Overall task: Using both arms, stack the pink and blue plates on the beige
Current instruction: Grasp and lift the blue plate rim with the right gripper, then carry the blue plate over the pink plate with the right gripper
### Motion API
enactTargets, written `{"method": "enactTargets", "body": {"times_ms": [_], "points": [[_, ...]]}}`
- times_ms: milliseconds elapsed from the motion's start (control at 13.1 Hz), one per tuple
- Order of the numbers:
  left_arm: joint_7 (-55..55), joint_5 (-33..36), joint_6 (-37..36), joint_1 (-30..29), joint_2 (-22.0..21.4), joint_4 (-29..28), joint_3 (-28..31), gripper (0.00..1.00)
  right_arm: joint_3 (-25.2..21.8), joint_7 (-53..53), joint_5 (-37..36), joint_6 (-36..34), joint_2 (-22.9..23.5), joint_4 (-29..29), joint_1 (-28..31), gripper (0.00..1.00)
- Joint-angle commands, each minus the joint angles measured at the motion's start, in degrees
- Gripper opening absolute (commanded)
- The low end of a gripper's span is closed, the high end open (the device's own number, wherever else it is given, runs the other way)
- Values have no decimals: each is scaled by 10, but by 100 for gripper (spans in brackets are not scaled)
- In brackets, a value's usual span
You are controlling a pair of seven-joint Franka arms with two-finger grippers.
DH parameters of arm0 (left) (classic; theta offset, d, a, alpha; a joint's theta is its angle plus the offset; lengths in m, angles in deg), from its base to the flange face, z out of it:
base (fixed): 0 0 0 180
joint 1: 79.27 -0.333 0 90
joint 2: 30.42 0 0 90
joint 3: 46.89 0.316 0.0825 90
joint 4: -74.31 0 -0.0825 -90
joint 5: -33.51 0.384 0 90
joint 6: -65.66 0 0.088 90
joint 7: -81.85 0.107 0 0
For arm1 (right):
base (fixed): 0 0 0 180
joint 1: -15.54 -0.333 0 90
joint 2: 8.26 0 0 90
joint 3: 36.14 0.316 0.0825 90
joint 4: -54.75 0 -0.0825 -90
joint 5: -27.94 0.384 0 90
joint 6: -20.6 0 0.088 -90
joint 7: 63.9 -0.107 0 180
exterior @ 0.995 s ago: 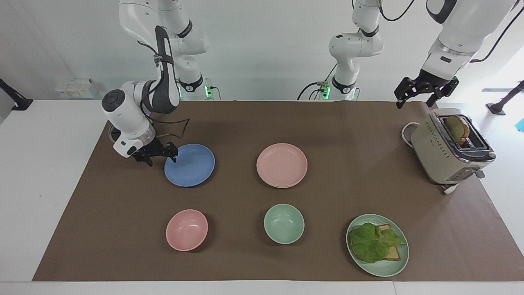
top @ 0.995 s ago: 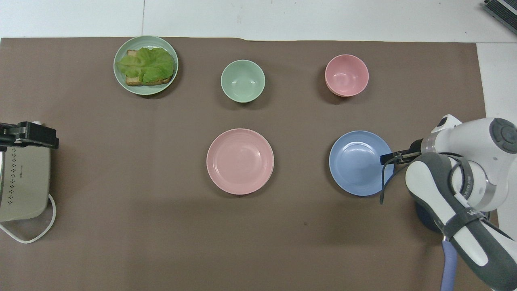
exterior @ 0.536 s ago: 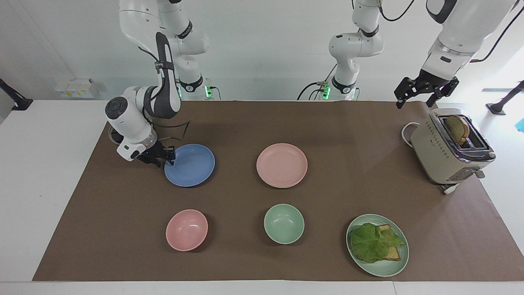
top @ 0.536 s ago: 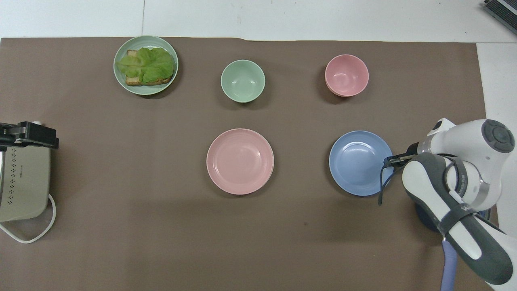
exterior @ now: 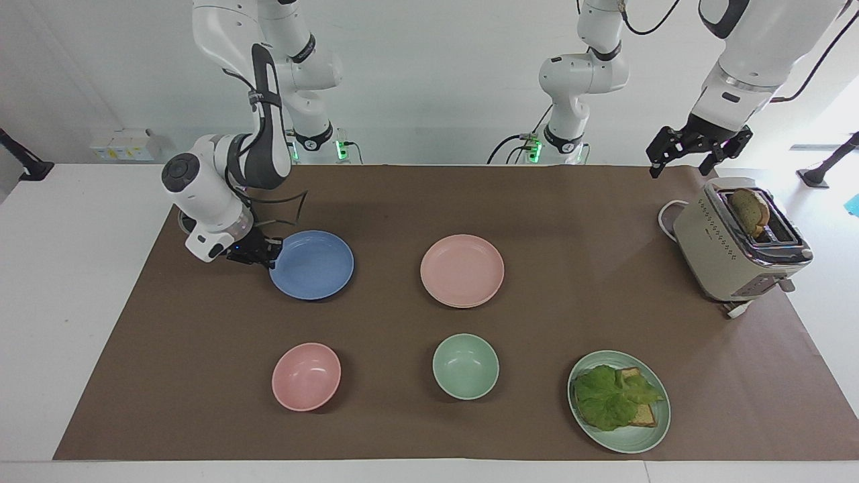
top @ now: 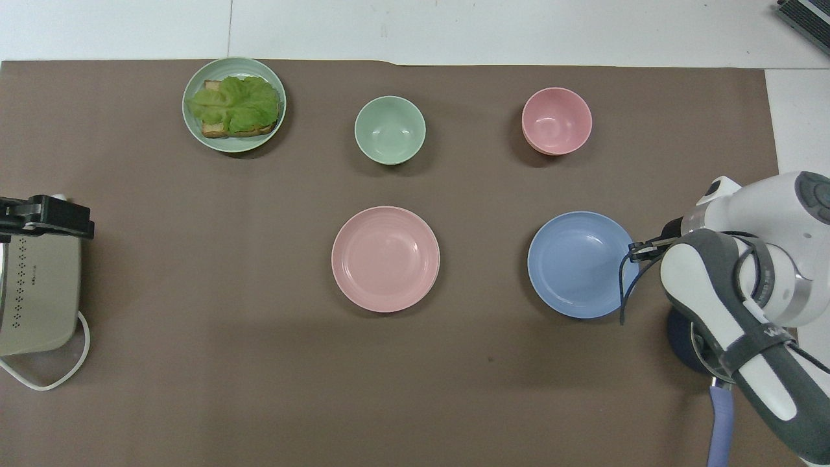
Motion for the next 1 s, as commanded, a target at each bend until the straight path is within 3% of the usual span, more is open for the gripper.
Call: {"method": "enactTargets", "body": {"times_ms": [0,153,383,919], "points": [[6,11,-12,-6,-3,6,-5,100,3,20,15,-46,-44,14,4,0],[6,11,-12,-6,-3,6,-5,100,4,18,16,-90,-68,34,4,0],[6,11,-12,-6,-3,6,-5,100,5,-52,16,-133,-69,77,-25,0],[6,11,-12,-6,-3,6,-5,100,6,-343,15,-54,-42,106,-217,0]]}}
